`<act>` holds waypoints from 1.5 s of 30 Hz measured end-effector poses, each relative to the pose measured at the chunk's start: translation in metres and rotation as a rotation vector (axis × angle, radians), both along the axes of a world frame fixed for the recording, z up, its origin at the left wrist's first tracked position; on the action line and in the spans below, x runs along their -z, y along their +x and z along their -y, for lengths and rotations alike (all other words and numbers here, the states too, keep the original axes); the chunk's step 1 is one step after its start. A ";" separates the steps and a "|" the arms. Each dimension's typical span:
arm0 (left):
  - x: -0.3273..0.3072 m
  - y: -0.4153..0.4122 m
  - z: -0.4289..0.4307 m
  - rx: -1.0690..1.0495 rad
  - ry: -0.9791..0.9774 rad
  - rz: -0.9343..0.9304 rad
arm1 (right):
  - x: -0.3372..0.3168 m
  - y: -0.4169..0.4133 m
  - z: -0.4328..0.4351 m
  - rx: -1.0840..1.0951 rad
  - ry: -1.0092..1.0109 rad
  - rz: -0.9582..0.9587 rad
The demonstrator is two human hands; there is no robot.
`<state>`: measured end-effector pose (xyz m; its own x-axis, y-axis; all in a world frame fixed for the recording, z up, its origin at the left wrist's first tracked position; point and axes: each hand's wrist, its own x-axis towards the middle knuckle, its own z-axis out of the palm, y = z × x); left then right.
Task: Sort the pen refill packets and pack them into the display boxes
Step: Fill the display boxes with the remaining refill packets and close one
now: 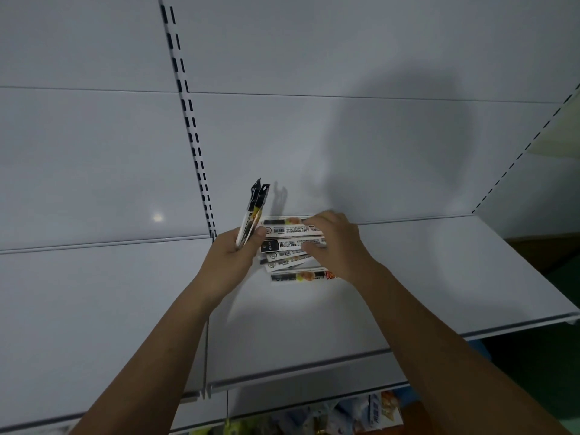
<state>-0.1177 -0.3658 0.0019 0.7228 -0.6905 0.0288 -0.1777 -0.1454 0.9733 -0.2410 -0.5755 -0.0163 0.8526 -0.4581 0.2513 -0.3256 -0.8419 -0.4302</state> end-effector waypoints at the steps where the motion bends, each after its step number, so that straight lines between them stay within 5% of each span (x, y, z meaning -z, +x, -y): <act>1: 0.001 0.000 0.000 -0.005 0.002 -0.003 | 0.001 0.002 0.001 -0.009 0.000 -0.017; 23: -0.002 0.002 -0.015 -0.018 0.001 0.031 | -0.020 -0.004 0.006 -0.146 -0.160 0.002; 32: -0.029 0.011 -0.005 0.005 0.033 -0.048 | -0.057 -0.026 -0.006 -0.237 -0.124 -0.172; 34: -0.037 0.010 0.001 0.095 0.071 -0.111 | -0.061 -0.026 -0.010 -0.293 -0.153 -0.135; 39: -0.053 -0.003 0.015 0.375 0.249 0.115 | -0.072 -0.014 -0.026 -0.346 -0.229 -0.021; 45: -0.050 -0.007 0.019 0.409 0.160 0.166 | -0.071 -0.005 -0.038 -0.207 0.049 0.323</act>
<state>-0.1247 -0.3848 0.0516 0.3846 -0.9231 -0.0090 -0.4029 -0.1766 0.8981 -0.2464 -0.5373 0.0544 0.8086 -0.3029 0.5044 0.0077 -0.8517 -0.5239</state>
